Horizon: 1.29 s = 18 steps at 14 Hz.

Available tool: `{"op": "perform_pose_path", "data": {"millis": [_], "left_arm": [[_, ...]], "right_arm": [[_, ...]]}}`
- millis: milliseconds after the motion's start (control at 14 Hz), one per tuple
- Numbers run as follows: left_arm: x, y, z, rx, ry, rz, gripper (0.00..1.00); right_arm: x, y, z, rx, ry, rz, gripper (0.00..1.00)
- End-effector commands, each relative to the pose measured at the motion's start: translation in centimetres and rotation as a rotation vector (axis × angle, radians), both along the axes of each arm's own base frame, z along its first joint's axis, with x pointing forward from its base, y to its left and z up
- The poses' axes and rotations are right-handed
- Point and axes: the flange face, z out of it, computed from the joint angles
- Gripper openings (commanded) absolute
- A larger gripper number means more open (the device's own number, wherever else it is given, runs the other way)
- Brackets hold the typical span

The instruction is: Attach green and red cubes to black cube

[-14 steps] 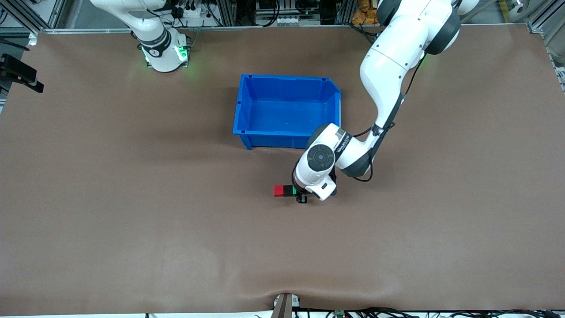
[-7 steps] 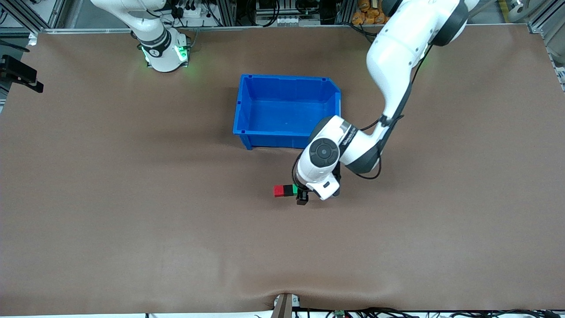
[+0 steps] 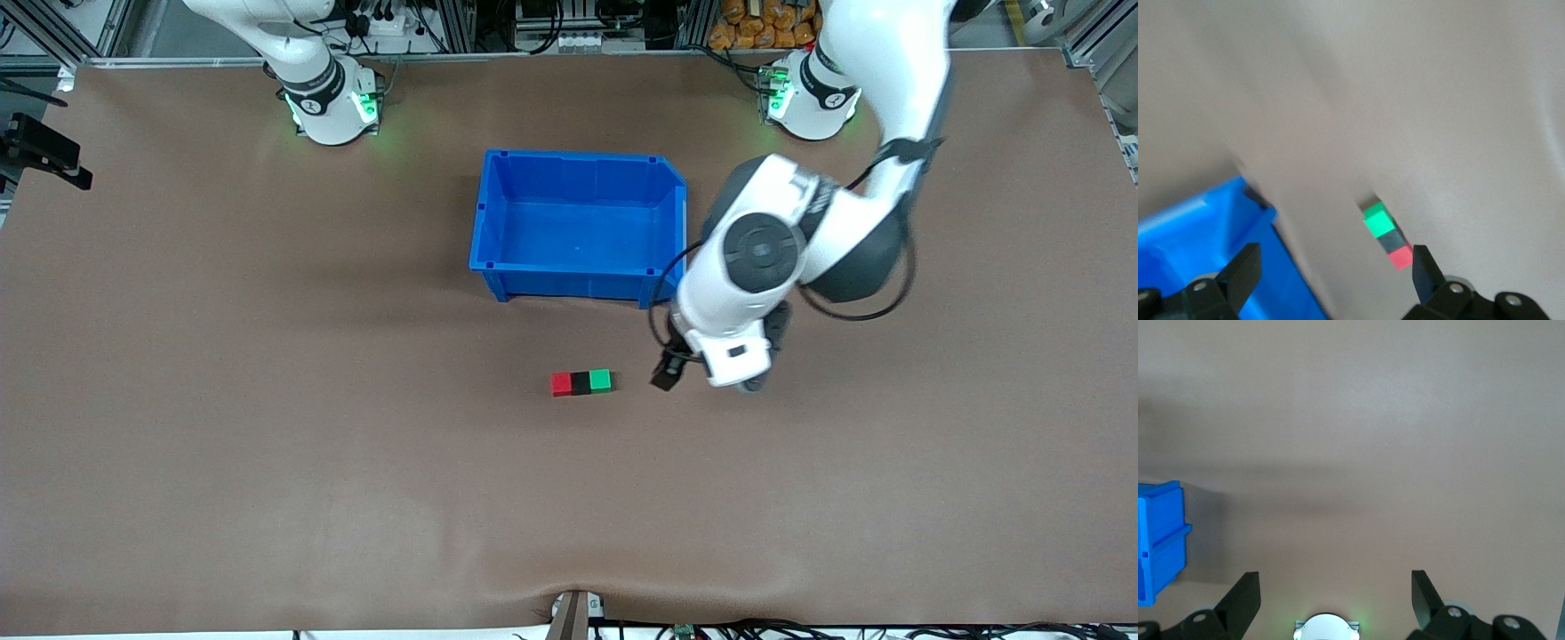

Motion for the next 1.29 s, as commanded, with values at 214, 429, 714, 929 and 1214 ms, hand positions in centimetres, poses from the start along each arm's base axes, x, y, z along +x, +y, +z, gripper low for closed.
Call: {"op": "perform_pose_path", "data": {"millis": [214,429,714,929,1214], "left_arm": [[-1.6,10.2,8.0,0.025,0.050,-0.211,1.00],[-3.1,14.6,10.4,0.039,0.065,-0.352,1.00],[-5.6,20.1,12.8,0.053,0.051,-0.540,1.00],[-7.8,23.0,15.0,0.050,0.027,-0.668,1.00],[-9.9,25.1,17.2,0.053,-0.004,-0.772,1.00]], "right_arm": [[-0.5,-0.1,1.0,-0.016,-0.015,0.008,1.00],[-0.3,0.0,0.9,-0.015,-0.012,0.010,1.00],[-0.1,-0.2,0.5,-0.012,-0.001,0.008,1.00],[-0.5,0.0,0.9,-0.015,-0.012,0.011,1.00],[-0.2,-0.2,0.5,-0.013,0.001,0.008,1.00]]}}
